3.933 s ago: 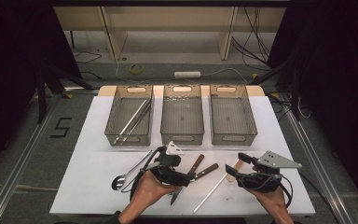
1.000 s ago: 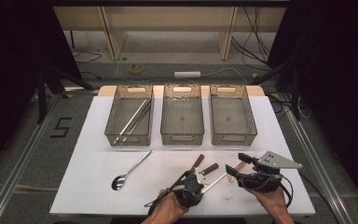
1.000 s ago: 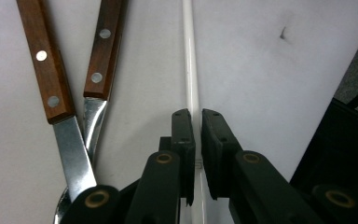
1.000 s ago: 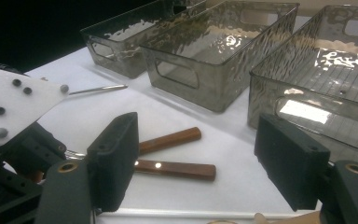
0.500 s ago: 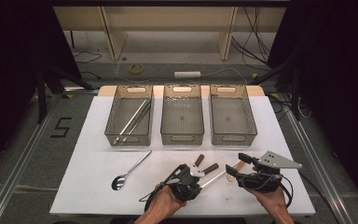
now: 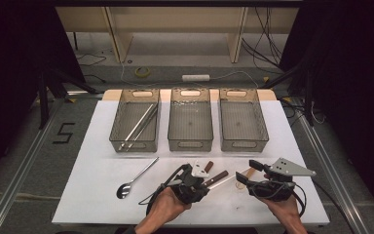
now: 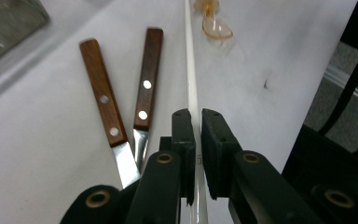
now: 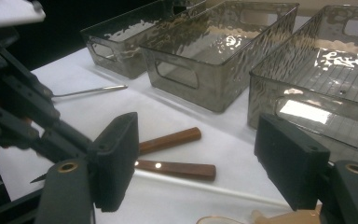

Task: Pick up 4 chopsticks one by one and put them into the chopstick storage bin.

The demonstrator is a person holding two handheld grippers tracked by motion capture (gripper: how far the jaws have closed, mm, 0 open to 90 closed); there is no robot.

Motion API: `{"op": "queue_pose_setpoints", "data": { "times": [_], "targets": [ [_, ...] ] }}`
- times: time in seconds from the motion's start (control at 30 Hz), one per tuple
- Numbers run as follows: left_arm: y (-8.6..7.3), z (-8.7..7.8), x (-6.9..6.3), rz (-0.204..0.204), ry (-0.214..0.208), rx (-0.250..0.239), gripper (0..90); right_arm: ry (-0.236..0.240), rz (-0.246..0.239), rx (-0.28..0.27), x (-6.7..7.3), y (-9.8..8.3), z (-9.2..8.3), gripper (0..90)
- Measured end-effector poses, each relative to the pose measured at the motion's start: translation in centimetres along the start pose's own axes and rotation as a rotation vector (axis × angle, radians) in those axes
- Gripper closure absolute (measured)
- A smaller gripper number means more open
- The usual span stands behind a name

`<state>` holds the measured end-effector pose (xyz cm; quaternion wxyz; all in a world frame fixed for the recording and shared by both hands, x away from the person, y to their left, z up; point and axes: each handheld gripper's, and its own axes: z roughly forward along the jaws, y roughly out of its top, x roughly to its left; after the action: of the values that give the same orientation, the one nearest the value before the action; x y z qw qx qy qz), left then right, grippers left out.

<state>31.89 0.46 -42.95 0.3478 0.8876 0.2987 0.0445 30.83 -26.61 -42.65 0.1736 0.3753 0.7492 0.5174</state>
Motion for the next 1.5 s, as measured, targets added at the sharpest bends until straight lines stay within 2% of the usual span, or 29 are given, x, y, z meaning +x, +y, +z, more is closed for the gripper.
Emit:
{"op": "queue_pose_setpoints", "data": {
  "times": [0.03,0.23,0.43,0.57,0.87,0.97,1.07,1.2,1.3,1.5],
  "targets": [
    [0.1,-0.2,0.0,-0.007,0.000,-0.018,83.8,-0.001,0.001,0.002,0.0,0.0,0.0,31.6],
    [0.5,-1.5,0.7,-0.021,-0.004,-0.053,83.8,-0.001,0.000,-0.001,0.0,0.0,0.0,31.6],
    [0.9,-3.0,1.3,-0.019,-0.007,-0.076,83.8,0.000,0.000,0.001,0.0,0.0,0.0,31.6],
    [1.1,-4.1,1.7,-0.028,-0.005,-0.108,83.8,-0.001,0.001,0.000,0.0,0.0,0.0,31.6],
    [1.6,-7.9,3.3,-0.042,0.022,-0.180,83.8,-0.002,0.004,-0.007,-0.1,0.0,-0.1,31.6],
    [1.9,-9.5,4.1,-0.046,0.054,-0.209,83.8,-0.001,0.007,-0.007,0.0,0.0,-0.1,31.6],
    [2.1,-11.3,5.0,-0.061,0.069,-0.242,83.8,-0.001,0.007,-0.005,0.0,0.0,-0.1,31.6],
    [2.4,-13.4,6.3,-0.071,0.120,-0.275,83.9,-0.001,0.008,-0.004,-0.1,0.0,-0.1,31.6],
    [2.3,-14.7,7.8,-0.099,0.168,-0.293,83.8,-0.001,0.009,-0.005,-0.1,0.0,0.0,31.6],
    [1.8,-16.2,11.7,-0.193,0.252,-0.333,83.8,-0.001,0.009,-0.003,-0.1,0.0,0.0,31.6]
  ]
}}
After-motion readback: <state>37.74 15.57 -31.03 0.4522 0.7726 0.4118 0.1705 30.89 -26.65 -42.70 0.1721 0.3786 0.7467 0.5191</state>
